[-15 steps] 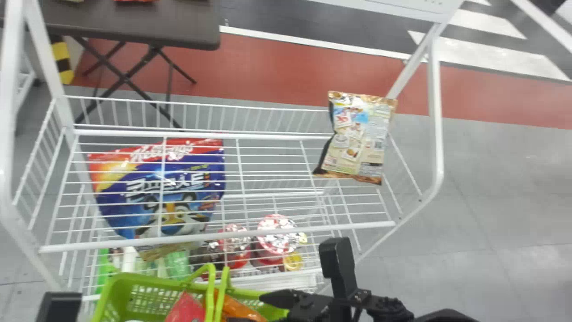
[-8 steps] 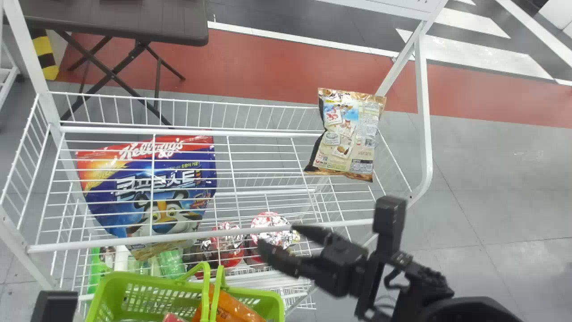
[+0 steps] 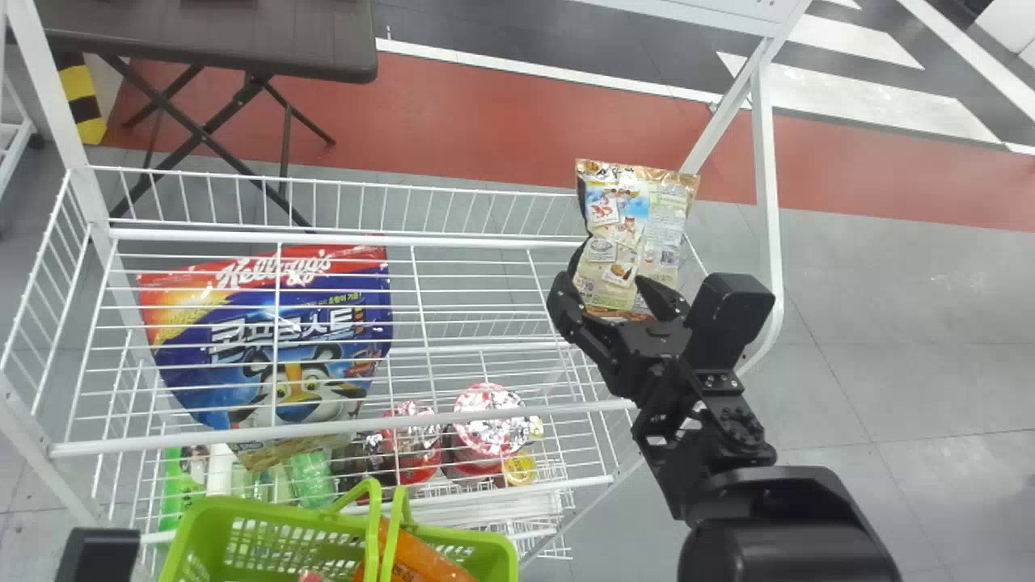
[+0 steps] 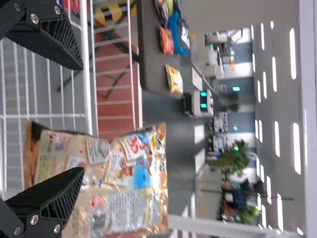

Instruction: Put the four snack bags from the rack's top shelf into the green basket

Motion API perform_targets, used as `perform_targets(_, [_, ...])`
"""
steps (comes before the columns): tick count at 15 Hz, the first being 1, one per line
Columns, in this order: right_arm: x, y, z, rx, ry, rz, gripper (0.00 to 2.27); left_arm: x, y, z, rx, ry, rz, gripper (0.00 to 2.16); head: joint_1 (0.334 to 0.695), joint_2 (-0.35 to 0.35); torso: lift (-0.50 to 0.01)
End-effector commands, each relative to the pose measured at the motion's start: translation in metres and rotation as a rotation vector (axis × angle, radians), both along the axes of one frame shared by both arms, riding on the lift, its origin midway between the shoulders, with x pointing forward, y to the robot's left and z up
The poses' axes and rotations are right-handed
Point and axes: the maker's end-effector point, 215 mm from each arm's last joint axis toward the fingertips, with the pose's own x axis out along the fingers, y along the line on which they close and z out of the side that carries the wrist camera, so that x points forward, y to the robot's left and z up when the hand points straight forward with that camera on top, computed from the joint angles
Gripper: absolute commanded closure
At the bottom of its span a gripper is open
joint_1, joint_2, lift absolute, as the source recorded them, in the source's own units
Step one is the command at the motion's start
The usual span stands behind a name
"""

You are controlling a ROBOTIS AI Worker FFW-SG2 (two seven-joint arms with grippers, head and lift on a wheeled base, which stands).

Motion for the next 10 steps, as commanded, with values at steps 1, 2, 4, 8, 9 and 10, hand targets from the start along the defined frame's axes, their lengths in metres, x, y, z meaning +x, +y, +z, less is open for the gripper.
perform_targets(1, [0.013, -0.018, 0.000, -0.027, -0.039, -0.070, 0.10, 0.003, 0.001, 0.001, 0.000, -0.002, 0.003, 2.14, 0.695, -0.350, 0.000])
perform_targets(2, [0.021, -0.031, -0.001, -0.040, -0.045, -0.106, 0.11, 0.005, 0.002, 0.001, 0.002, -0.006, 0.003, 2.14, 0.695, -0.350, 0.000])
perform_targets(4, [0.039, -0.052, -0.003, -0.074, -0.042, -0.147, 0.11, 0.005, 0.001, 0.001, 0.003, -0.003, 0.002, 2.14, 0.695, -0.350, 0.000])
perform_targets(8, [0.065, -0.083, -0.030, -0.117, 0.063, -0.192, 0.11, 0.006, 0.004, -0.003, 0.014, 0.008, 0.005, 2.14, 0.695, -0.350, 0.000])
perform_targets(9, [0.069, -0.092, -0.044, -0.116, 0.107, -0.202, 0.11, 0.006, 0.004, -0.004, 0.015, 0.011, 0.005, 2.14, 0.695, -0.350, 0.000])
perform_targets(10, [0.074, -0.095, -0.052, -0.120, 0.136, -0.195, 0.12, 0.007, 0.004, -0.004, 0.019, 0.012, 0.005, 2.14, 0.695, -0.350, 0.000])
